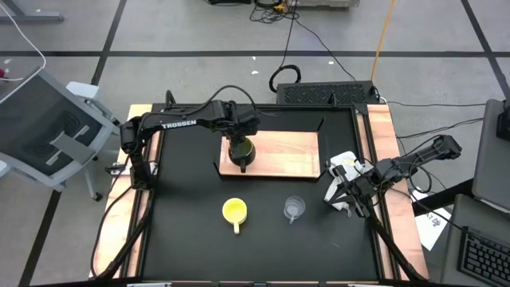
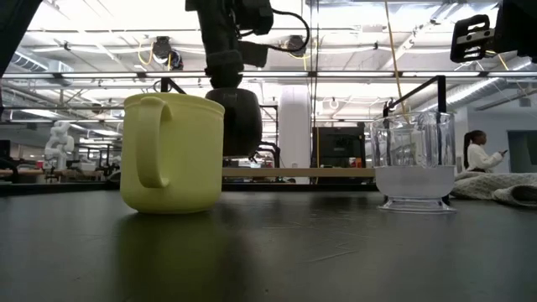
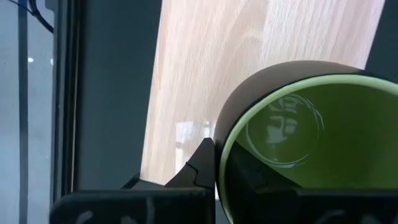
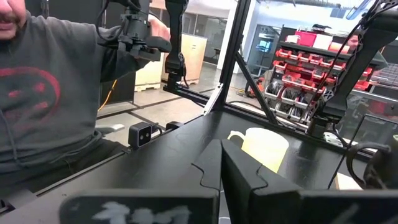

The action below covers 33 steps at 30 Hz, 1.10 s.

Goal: Stack small to large cups/mugs on shelf
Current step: Put the black mug on the shelf

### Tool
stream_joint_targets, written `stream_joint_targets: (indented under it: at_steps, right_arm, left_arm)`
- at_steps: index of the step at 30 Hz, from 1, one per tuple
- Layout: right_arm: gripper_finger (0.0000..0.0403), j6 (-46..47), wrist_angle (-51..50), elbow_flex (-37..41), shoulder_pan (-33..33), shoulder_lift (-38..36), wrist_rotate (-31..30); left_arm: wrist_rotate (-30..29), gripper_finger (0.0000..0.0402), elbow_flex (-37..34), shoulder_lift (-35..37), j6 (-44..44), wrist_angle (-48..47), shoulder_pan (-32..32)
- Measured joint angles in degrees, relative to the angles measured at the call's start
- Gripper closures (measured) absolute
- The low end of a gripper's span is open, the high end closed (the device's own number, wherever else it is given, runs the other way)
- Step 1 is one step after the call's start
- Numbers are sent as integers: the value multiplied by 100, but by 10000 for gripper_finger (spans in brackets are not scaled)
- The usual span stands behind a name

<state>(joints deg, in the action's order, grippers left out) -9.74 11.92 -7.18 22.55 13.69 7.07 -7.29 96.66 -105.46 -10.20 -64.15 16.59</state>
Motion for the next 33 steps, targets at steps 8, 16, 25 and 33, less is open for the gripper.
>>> stream_joint_targets:
  at_steps: [8, 16, 25, 33]
  right_arm:
    - [403, 0, -9, 0, 0, 0, 0]
    - [403, -17, -17, 0, 0, 0, 0]
    - [403, -17, -17, 0, 0, 0, 0]
    - [403, -18, -17, 0, 0, 0, 0]
  left_arm:
    - [105, 389, -238, -36, 0, 115, -34]
    - [86, 389, -443, -14, 22, 248, -12]
    - [91, 389, -448, -14, -118, 287, -12]
    - [136, 331, -470, -34, -173, 328, -16]
